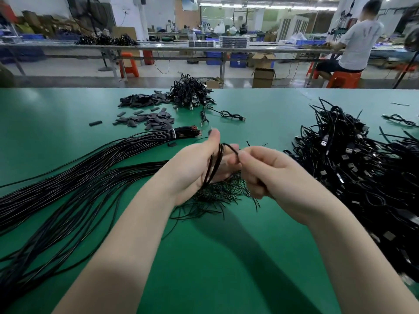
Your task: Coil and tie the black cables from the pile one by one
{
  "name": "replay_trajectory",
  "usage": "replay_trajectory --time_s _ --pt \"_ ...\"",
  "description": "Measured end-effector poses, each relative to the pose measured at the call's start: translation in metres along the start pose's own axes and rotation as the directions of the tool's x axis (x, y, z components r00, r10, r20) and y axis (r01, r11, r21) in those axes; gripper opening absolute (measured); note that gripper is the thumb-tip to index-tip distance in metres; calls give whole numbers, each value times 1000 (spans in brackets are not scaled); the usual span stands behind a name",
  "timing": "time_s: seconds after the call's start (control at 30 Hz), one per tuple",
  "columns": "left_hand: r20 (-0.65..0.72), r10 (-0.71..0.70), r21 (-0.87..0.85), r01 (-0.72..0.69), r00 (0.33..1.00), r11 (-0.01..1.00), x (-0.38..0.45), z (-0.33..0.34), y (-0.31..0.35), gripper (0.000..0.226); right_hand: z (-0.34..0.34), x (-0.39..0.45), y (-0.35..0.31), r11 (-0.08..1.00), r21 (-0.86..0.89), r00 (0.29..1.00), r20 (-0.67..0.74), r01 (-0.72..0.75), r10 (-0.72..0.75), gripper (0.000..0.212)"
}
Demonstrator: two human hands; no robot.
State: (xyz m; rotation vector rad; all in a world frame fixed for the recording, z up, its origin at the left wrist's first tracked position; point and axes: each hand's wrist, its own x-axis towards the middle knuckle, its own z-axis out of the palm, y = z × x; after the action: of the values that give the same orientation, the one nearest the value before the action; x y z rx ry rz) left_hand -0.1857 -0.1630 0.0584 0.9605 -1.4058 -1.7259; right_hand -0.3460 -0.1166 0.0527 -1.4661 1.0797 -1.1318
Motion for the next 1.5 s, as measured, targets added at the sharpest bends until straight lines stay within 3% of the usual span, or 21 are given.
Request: replay_trajectory --time_s 0.13,0.27,0.4,0.5,0.57,0.6,0.7,0.8,1.03,1.13,1.17,1.23,1.33,1.4,1.43,1.47,1.5 --pt "-55 129 -279 -139 990 950 1 12 5 50 11 1 11 997 47 982 181 -66 57 26" --pt "-77 121 -505 -143 990 851 -1 14 7 39 9 1 20 987 -28 963 214 -160 162 29" --pt "-97 127 -362 -154 987 919 1 16 1 39 4 1 23 984 -67 964 201 -163 174 24" --pt "-17 101 -307 -102 995 946 3 20 -5 40 11 4 21 992 63 988 122 -107 99 45" --pt "53 107 -346 -83 993 935 4 21 -9 35 16 5 19 998 36 999 24 -45 44 56" --pt "82 111 -365 -74 990 928 4 20 -10 32 16 5 19 999 15 999 3 -33 33 53" --pt "116 84 -270 -50 990 962 4 13 -10 31 13 5 20 999 -28 999 21 -31 31 16" --pt "50 51 -53 -49 997 997 1 2 -6 32 14 7 22 998 -66 1000 -9 2 -3 17" --pt "53 38 -327 -19 998 945 1 13 -3 34 25 7 23 999 -49 999 38 10 -8 11" --pt "46 33 -321 -16 998 947 -1 10 -1 33 25 8 22 983 -181 1000 3 26 -26 19" --pt "34 22 -263 -12 999 965 -2 7 0 33 25 8 22 967 -253 999 -9 33 -37 22" --pt "-63 5 69 -1 998 998 -4 1 2 40 24 8 24 912 -407 998 -18 46 -59 26" --pt "-248 95 571 66 964 818 -7 -8 4 53 22 12 32 808 -588 997 -36 31 -64 30" --pt "-337 328 793 78 883 605 -7 -17 3 49 19 14 38 840 -537 996 -83 -73 34 31" --pt "-301 466 883 59 832 465 -6 -23 2 40 17 14 42 901 -405 987 -83 -159 137 31" --pt "-193 528 941 3 827 339 -6 -27 1 39 14 13 45 939 -232 967 -44 -254 250 30" --pt "-40 503 970 -89 864 228 -4 -28 0 54 10 12 47 937 -82 939 27 -339 342 29"
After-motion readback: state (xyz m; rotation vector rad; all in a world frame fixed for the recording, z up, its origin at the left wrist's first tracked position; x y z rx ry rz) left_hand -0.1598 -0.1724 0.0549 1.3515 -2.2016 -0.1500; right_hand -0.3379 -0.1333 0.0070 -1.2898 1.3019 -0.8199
